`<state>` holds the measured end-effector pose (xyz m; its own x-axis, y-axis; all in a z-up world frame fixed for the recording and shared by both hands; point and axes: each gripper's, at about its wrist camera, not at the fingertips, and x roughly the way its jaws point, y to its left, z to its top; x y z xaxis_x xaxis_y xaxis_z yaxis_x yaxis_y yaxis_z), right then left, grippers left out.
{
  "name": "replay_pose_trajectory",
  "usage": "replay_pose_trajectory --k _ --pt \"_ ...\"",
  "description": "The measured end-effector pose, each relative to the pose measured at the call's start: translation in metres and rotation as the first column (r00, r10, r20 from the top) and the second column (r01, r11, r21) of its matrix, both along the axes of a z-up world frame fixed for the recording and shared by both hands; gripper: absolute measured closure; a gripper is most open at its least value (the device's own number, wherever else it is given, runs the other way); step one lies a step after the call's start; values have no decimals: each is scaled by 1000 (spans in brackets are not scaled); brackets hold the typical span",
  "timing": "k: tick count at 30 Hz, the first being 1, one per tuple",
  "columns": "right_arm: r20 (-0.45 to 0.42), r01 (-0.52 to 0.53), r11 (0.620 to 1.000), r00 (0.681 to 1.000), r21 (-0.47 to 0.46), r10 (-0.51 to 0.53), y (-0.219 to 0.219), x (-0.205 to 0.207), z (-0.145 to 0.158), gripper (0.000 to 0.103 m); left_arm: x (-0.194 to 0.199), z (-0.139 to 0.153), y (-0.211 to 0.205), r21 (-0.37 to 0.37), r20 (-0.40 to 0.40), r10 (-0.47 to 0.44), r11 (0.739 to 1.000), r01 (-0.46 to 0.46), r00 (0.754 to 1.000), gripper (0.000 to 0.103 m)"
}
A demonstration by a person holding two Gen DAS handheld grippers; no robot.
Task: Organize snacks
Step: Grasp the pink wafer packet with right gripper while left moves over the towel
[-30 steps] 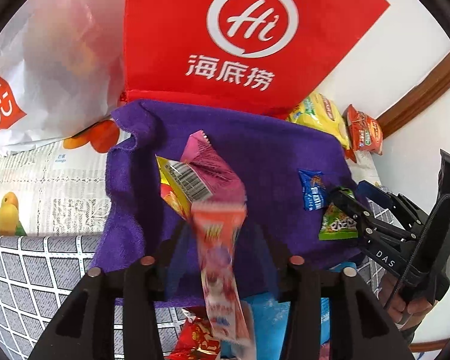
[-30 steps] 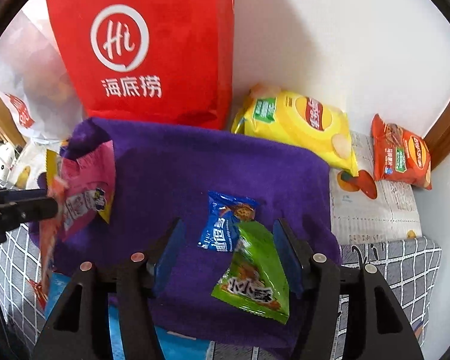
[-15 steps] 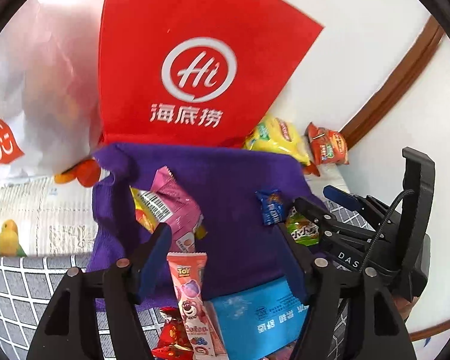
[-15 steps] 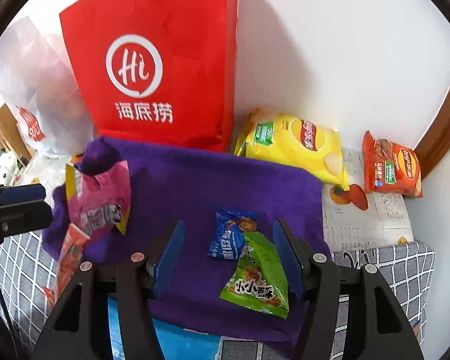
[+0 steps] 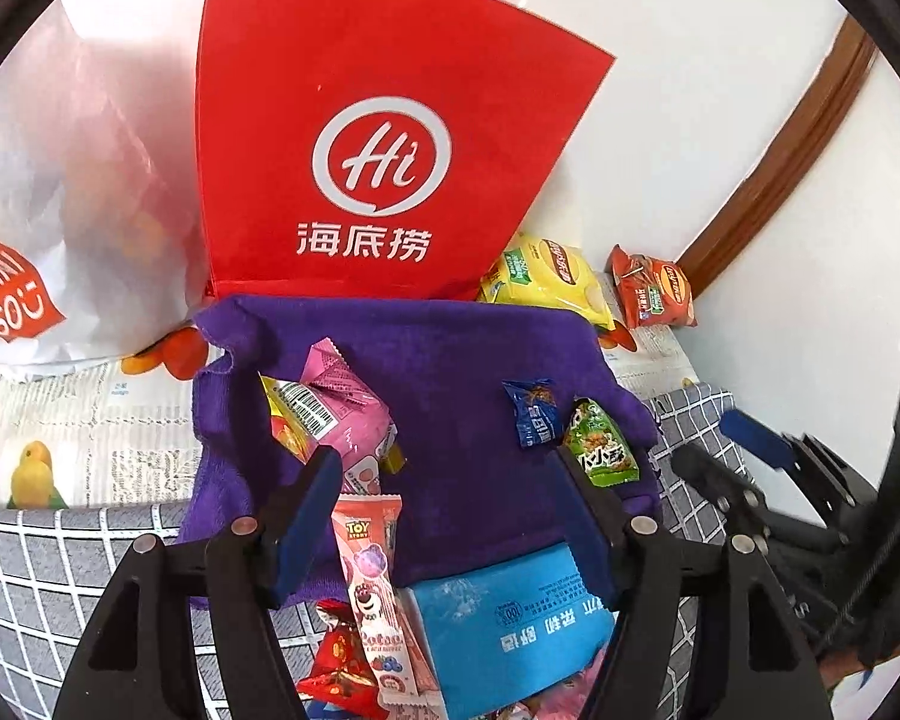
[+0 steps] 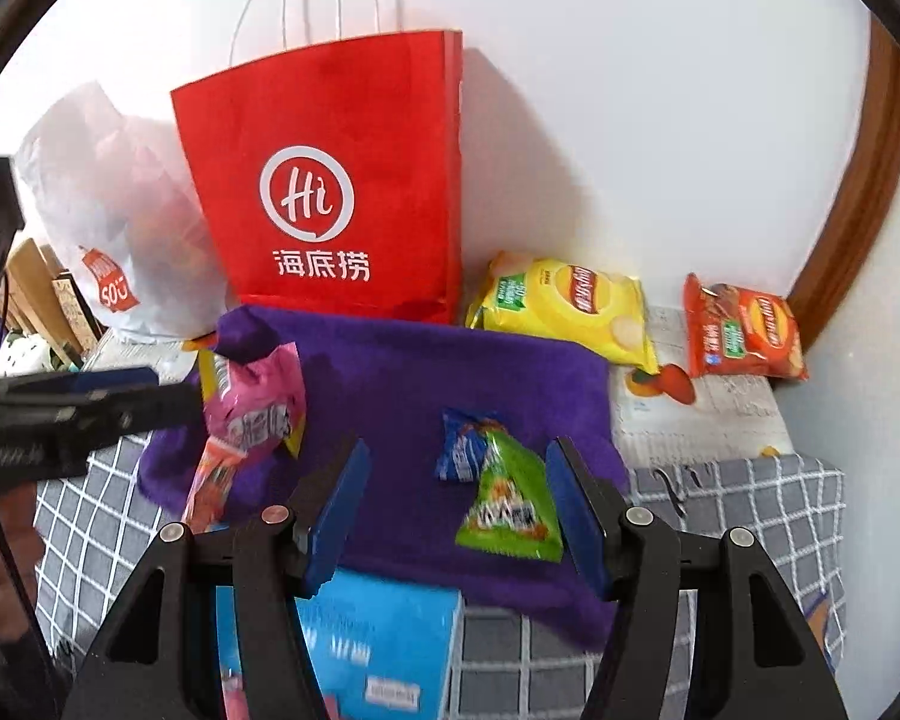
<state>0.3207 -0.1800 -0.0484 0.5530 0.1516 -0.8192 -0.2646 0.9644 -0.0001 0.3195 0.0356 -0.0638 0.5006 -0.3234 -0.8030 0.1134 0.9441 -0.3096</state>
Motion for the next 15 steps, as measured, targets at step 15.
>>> replay_pose_trajectory --k 15 --pt "-14 48 999 999 25 -48 -30 -94 18 42 -47 52 -9 60 109 -18 998 12 994 35"
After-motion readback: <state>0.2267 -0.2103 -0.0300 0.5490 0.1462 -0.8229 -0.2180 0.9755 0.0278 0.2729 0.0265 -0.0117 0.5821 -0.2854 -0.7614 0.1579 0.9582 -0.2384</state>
